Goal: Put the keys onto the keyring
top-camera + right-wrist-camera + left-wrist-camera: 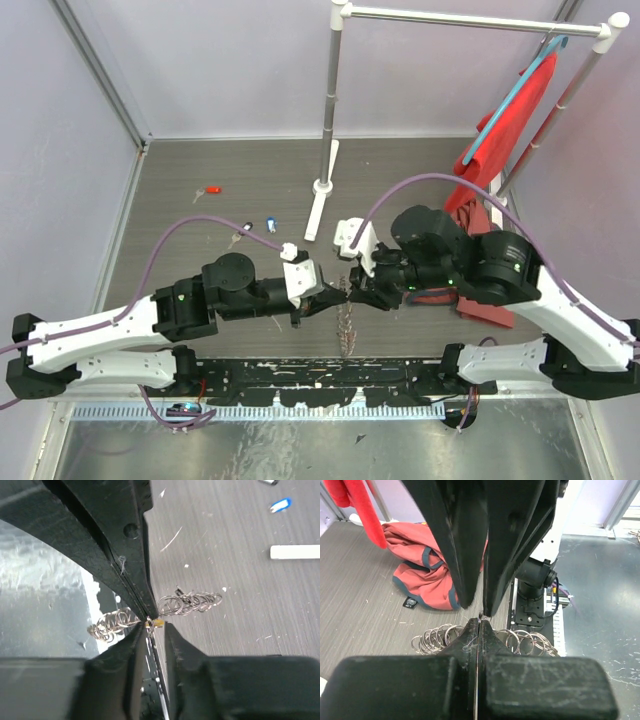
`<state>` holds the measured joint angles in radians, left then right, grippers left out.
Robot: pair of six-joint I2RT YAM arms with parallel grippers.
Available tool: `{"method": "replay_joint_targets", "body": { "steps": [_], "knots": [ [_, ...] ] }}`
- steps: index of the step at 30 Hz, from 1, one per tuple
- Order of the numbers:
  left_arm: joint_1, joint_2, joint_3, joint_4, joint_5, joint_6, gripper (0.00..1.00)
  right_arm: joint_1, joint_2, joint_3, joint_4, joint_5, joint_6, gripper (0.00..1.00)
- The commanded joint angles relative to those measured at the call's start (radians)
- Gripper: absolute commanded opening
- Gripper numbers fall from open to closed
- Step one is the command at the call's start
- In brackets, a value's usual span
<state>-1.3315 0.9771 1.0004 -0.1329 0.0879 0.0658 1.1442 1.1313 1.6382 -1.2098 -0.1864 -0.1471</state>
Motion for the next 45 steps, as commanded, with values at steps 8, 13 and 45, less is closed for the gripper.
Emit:
{"method": "replay_joint_targets", "body": {
  "steps": [8, 13, 45],
  "knots": [
    [0.002, -0.163, -0.081, 0.174, -0.109, -0.055, 0.00, 0.003, -0.289, -0.241, 0.483, 0.223, 0.242, 0.42],
    [0.001, -0.245, -0.136, 0.258, -0.141, -0.083, 0.00, 0.003, -0.381, -0.370, 0.669, 0.198, 0.358, 0.42],
    [0.001, -0.285, -0.169, 0.311, -0.156, -0.113, 0.00, 0.003, -0.347, -0.551, 0.940, 0.044, 0.437, 0.16]
  ]
}}
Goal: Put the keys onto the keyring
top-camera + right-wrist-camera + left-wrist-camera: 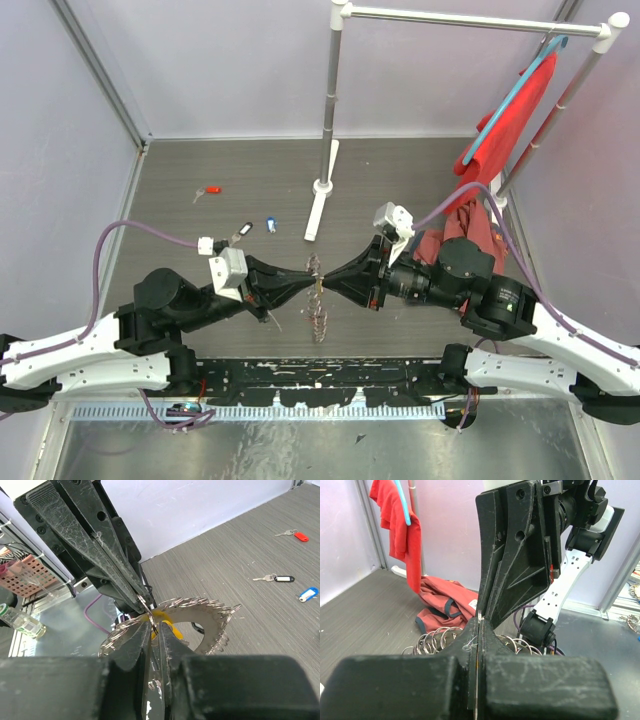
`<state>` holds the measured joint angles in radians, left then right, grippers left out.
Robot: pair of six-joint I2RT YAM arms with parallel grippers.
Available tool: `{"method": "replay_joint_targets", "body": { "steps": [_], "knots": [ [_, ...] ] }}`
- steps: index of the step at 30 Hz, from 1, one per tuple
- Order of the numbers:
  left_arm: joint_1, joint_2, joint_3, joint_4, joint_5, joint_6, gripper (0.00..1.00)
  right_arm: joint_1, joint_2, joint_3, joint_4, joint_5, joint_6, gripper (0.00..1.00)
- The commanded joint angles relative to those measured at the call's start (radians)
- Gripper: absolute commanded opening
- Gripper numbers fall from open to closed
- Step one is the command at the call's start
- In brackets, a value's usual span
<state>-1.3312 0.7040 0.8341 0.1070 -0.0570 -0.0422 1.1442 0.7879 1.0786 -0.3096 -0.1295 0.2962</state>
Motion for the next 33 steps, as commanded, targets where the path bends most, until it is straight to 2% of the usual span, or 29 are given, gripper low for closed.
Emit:
{"method": "replay_joint_targets", "body": {
  "steps": [1, 9, 18, 24, 33],
  "knots": [
    [0.001, -0.012, -0.004, 0.071, -0.011, -0.005, 0.00, 0.003, -0.005, 0.009, 0.040, -0.014, -0.007, 0.13],
    [0.001, -0.013, -0.007, 0.072, -0.018, -0.003, 0.00, 0.003, -0.011, 0.017, 0.036, -0.038, -0.024, 0.01],
    [0.001, 0.006, 0.005, 0.049, -0.029, -0.005, 0.00, 0.003, -0.026, 0.006, 0.093, -0.098, -0.098, 0.01],
    [0.001, 0.006, 0.007, 0.044, -0.032, -0.004, 0.00, 0.003, 0.005, 0.027, 0.074, -0.142, -0.171, 0.01],
    [0.000, 0.001, 0.003, 0.039, -0.041, 0.000, 0.00, 0.003, 0.007, 0.041, 0.017, -0.055, -0.228, 0.01]
  ]
}}
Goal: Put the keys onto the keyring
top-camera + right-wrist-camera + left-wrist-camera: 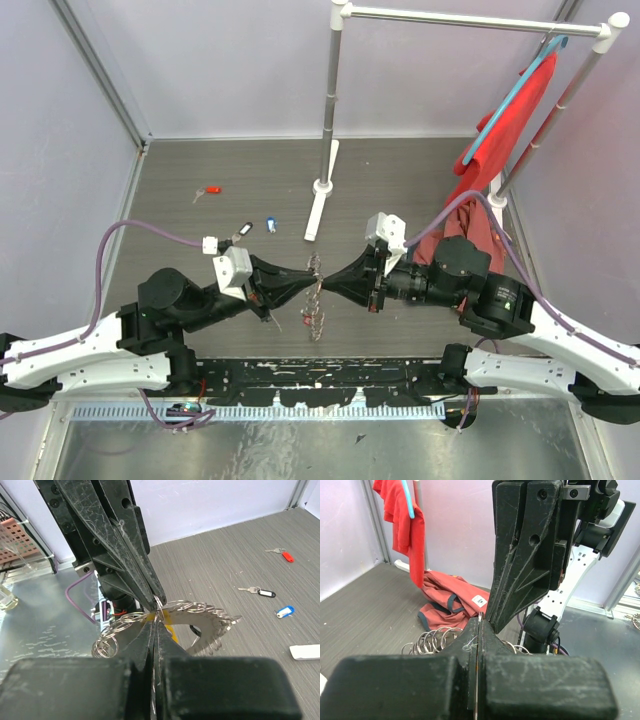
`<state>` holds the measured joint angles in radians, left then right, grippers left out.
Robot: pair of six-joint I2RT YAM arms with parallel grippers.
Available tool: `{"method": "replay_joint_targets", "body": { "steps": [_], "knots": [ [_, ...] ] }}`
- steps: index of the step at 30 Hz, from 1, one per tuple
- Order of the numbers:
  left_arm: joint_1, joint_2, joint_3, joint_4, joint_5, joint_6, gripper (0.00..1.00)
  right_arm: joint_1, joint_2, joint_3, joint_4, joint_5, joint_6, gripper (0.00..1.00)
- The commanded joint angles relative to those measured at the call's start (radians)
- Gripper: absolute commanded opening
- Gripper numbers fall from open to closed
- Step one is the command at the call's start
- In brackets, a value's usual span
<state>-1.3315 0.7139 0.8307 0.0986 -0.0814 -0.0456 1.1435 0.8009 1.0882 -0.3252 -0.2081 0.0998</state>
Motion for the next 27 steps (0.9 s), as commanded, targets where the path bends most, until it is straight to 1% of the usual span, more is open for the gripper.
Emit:
{"method": "replay_joint_targets", "body": {
  "steps": [1, 4, 7, 8, 10, 13, 15, 17, 20, 23, 27],
  "knots": [
    [0.001, -0.009, 0.006, 0.047, -0.018, 0.003, 0.00, 0.004, -0.015, 0.028, 0.035, 0.045, -0.029, 0.01],
    [0.002, -0.008, 0.004, 0.046, -0.022, 0.003, 0.00, 0.004, -0.028, 0.020, 0.040, 0.064, -0.027, 0.02],
    [0.002, -0.005, 0.008, 0.034, -0.041, 0.003, 0.00, 0.004, -0.034, 0.018, 0.031, 0.061, -0.030, 0.25],
    [0.002, -0.003, 0.011, 0.025, -0.049, 0.005, 0.00, 0.005, -0.037, 0.019, 0.026, 0.063, -0.031, 0.31],
    [0.002, -0.001, 0.015, 0.007, -0.068, 0.011, 0.00, 0.004, -0.044, 0.019, 0.016, 0.072, -0.032, 0.39],
    [0.004, 0.011, 0.029, -0.042, -0.109, 0.031, 0.00, 0.004, -0.052, 0.019, -0.003, 0.118, -0.034, 0.45],
    [0.018, 0.020, 0.041, -0.094, -0.131, 0.040, 0.00, 0.004, -0.053, 0.017, -0.013, 0.176, -0.025, 0.49],
    [0.042, 0.022, 0.041, -0.130, -0.136, 0.036, 0.00, 0.004, -0.046, 0.017, -0.023, 0.244, -0.009, 0.55],
    [0.084, 0.010, 0.032, -0.175, -0.132, 0.023, 0.00, 0.004, -0.020, 0.026, -0.061, 0.380, 0.029, 0.71],
    [0.124, -0.005, 0.023, -0.221, -0.125, 0.011, 0.00, 0.004, 0.031, 0.043, -0.112, 0.502, 0.061, 0.77],
    [0.159, -0.024, 0.021, -0.305, -0.130, -0.011, 0.00, 0.004, 0.132, 0.085, -0.195, 0.649, 0.107, 0.89]
  ]
}}
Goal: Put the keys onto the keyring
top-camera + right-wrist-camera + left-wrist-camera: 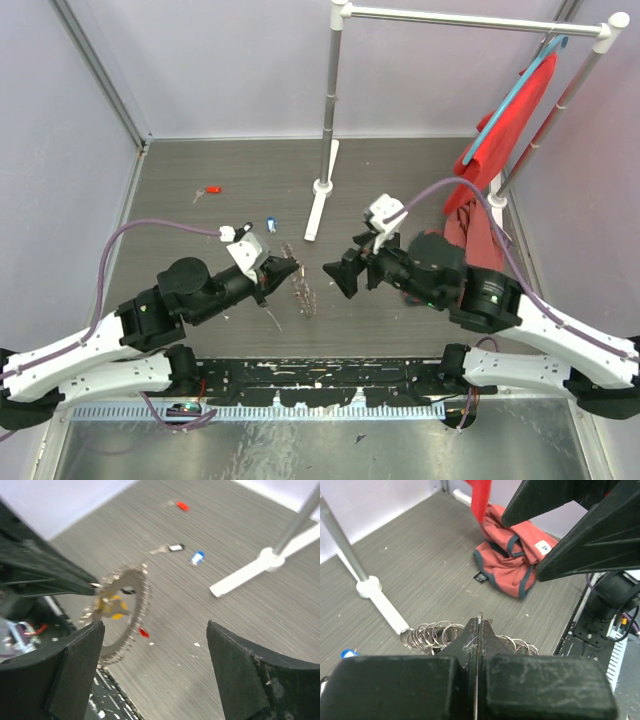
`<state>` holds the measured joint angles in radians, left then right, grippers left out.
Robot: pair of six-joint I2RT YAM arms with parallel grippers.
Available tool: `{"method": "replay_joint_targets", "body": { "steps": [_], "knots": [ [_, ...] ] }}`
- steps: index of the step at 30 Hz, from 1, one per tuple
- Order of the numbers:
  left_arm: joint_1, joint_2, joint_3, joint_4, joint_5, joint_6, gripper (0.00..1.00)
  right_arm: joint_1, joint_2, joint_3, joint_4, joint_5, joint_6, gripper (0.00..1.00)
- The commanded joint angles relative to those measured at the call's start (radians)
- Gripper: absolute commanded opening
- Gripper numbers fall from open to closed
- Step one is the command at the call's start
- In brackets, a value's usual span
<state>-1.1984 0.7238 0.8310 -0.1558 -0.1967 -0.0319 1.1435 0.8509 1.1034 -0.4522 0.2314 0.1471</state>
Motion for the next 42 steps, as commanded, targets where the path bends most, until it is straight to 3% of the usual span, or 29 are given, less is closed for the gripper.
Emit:
{"method": "replay_joint_targets", "body": {
  "steps": [1, 3, 6, 11, 14, 18, 23, 35, 37, 42],
  "knots": [
    [0.032, -0.040, 0.018, -0.068, -0.025, -0.031, 0.00, 0.000, 0.122, 0.086, -0.093, 0.220, 0.066, 0.91],
    [0.044, -0.052, 0.013, -0.109, -0.038, -0.047, 0.00, -0.040, 0.184, 0.121, -0.140, 0.166, 0.081, 0.95],
    [0.063, -0.067, 0.005, -0.154, -0.063, -0.073, 0.00, -0.216, 0.239, 0.128, -0.142, -0.040, 0.111, 1.00],
    [0.088, -0.078, 0.011, -0.240, -0.123, -0.106, 0.00, -0.496, 0.199, 0.040, -0.055, -0.294, 0.181, 1.00],
    [0.107, -0.060, 0.020, -0.291, -0.149, -0.114, 0.00, -0.610, 0.141, -0.022, -0.031, -0.357, 0.227, 1.00],
    [0.157, -0.013, 0.020, -0.333, -0.143, -0.126, 0.00, -0.635, 0.029, -0.081, -0.042, -0.277, 0.273, 1.00],
    [0.286, 0.099, 0.013, -0.327, 0.005, -0.135, 0.00, -0.636, -0.130, -0.124, -0.108, -0.148, 0.303, 1.00],
    [0.321, 0.638, 0.142, -0.080, 0.301, -0.073, 0.02, -0.636, -0.297, -0.177, -0.203, -0.110, 0.361, 1.00],
    [0.322, 0.704, 0.170, -0.057, 0.327, -0.064, 0.08, -0.636, -0.307, -0.179, -0.215, -0.087, 0.384, 1.00],
    [0.321, 0.802, 0.222, -0.031, 0.376, -0.059, 0.35, -0.636, -0.336, -0.203, -0.205, -0.051, 0.410, 1.00]
  ]
}}
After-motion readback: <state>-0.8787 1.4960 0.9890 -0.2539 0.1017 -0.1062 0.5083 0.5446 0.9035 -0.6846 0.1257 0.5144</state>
